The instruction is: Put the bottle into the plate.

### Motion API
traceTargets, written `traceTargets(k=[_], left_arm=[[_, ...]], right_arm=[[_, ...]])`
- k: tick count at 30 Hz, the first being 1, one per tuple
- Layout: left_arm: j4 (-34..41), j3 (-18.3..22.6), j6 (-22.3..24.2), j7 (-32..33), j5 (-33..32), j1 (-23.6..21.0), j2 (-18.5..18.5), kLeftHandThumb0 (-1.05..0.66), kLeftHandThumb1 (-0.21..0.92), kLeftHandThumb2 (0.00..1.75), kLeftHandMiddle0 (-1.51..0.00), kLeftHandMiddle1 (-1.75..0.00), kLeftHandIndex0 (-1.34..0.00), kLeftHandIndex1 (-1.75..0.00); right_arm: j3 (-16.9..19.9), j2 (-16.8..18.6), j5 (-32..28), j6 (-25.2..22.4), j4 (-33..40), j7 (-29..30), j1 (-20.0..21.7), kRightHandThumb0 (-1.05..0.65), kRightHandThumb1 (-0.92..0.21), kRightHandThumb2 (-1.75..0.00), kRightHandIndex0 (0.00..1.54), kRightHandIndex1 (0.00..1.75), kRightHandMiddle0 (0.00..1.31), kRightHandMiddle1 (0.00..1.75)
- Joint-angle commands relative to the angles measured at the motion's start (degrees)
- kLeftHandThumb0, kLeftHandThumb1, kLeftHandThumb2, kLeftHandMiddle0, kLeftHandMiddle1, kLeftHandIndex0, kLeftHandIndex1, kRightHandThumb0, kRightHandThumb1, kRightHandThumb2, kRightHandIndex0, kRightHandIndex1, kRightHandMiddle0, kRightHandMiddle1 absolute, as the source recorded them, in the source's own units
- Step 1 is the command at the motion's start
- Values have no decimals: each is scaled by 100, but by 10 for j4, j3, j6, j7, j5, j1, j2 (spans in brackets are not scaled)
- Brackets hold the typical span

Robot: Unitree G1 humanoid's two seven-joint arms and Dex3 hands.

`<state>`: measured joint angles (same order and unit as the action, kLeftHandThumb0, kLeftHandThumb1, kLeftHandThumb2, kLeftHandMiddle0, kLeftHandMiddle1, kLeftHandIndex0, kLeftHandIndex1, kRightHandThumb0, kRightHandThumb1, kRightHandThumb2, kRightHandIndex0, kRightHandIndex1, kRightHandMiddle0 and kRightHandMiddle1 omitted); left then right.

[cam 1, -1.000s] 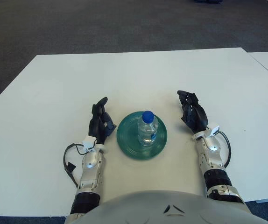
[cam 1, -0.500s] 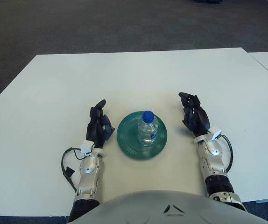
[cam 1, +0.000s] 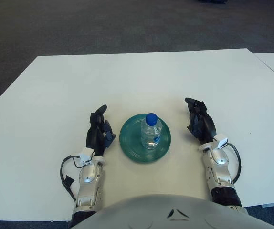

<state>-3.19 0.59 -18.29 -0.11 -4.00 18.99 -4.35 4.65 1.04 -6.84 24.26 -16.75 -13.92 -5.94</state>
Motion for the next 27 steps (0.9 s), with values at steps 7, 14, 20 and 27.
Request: traceTargets(k=[7, 14, 20, 27], left_arm=[[-6, -9, 56, 10, 14, 34, -3, -84, 92, 84, -55, -6, -6, -94], [5, -6, 57, 1, 3, 38, -3, -83, 92, 83, -54, -4, -5, -95], [-20, -5, 35, -8, 0, 31, 0, -83, 92, 81, -54, -4, -6, -95], [-23, -9, 31, -4, 6, 30, -3, -82, 92, 84, -54, -4, -7, -96]], right_arm=[[-3, 5, -22, -66, -36, -6, -73, -70, -92, -81, 43, 0, 1, 90], [-7, 4, -19, -66, -22, -3, -76, -70, -92, -83, 41, 0, 0, 90], [-8, -1, -16, -65, -18, -2, -77, -68, -92, -84, 41, 0, 0, 90], [-5, -6, -11, -67, -18, 6, -71, -69, -92, -85, 41, 0, 0, 90]])
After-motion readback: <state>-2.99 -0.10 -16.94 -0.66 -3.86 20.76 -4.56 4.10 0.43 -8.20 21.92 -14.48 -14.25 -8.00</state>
